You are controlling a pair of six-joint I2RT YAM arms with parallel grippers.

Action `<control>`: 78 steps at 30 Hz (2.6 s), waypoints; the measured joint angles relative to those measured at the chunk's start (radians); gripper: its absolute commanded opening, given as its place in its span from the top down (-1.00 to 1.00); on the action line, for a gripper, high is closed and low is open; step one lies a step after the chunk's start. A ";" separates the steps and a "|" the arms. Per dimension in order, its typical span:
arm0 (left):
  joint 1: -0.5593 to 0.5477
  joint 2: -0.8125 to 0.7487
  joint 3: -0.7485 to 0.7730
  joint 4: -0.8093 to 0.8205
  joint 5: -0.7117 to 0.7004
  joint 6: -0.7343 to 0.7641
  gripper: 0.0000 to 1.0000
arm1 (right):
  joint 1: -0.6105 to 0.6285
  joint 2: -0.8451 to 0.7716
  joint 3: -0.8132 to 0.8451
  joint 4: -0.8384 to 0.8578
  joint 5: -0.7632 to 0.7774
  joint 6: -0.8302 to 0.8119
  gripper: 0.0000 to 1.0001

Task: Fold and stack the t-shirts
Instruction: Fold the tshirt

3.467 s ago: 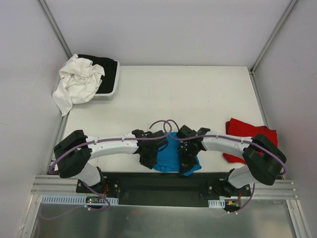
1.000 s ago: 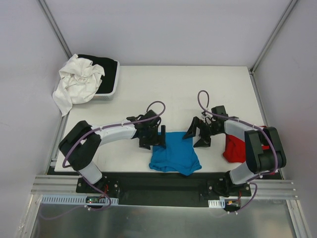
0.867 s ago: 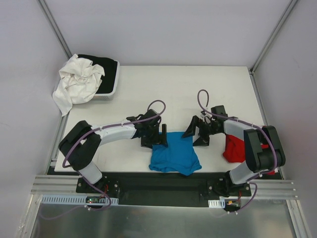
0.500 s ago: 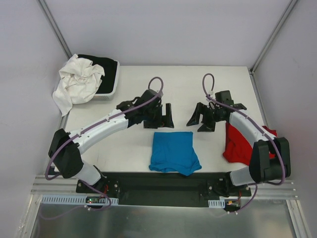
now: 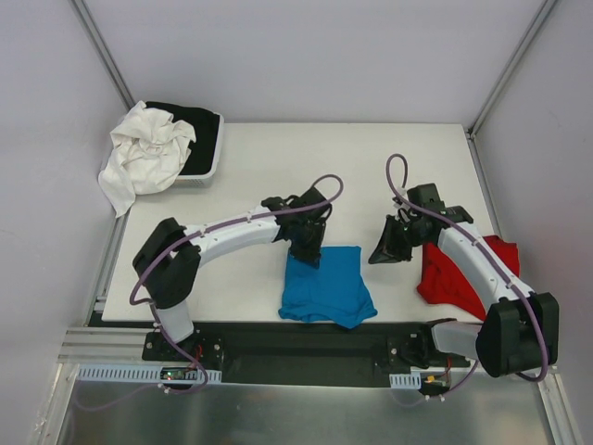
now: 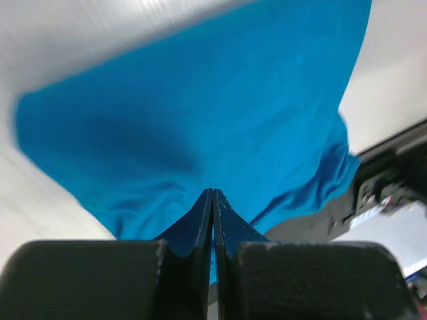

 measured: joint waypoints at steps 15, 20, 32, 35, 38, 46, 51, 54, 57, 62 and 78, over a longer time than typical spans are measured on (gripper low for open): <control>-0.182 -0.012 -0.127 -0.032 -0.021 0.017 1.00 | 0.003 -0.086 -0.090 -0.022 0.046 0.027 0.97; -0.182 0.070 -0.144 0.005 -0.034 0.015 1.00 | 0.005 -0.130 -0.099 -0.046 0.063 0.035 0.95; 0.008 0.054 -0.247 0.093 0.118 -0.015 1.00 | 0.005 -0.205 -0.092 -0.117 0.109 0.036 0.95; 0.079 0.032 -0.273 0.100 0.119 -0.002 1.00 | 0.005 -0.205 -0.092 -0.118 0.112 0.036 0.95; 0.137 0.005 -0.304 0.103 0.116 0.013 1.00 | 0.005 -0.205 -0.092 -0.118 0.113 0.036 0.94; 0.236 -0.094 -0.403 0.099 0.074 0.023 1.00 | 0.005 -0.205 -0.092 -0.115 0.111 0.039 0.94; 0.322 -0.183 -0.480 0.080 0.022 0.019 1.00 | 0.005 -0.205 -0.092 -0.114 0.110 0.040 0.93; 0.358 -0.237 -0.518 0.055 -0.020 0.013 1.00 | 0.005 -0.205 -0.092 -0.114 0.108 0.040 0.93; 0.376 -0.283 -0.550 0.030 -0.061 -0.006 1.00 | 0.005 -0.205 -0.092 -0.114 0.107 0.040 0.93; 0.358 -0.346 -0.551 -0.037 -0.117 -0.029 0.92 | 0.005 -0.206 -0.094 -0.114 0.103 0.039 0.93; 0.100 -0.172 0.002 -0.165 -0.214 -0.050 1.00 | 0.005 -0.203 -0.093 -0.108 0.096 0.036 0.96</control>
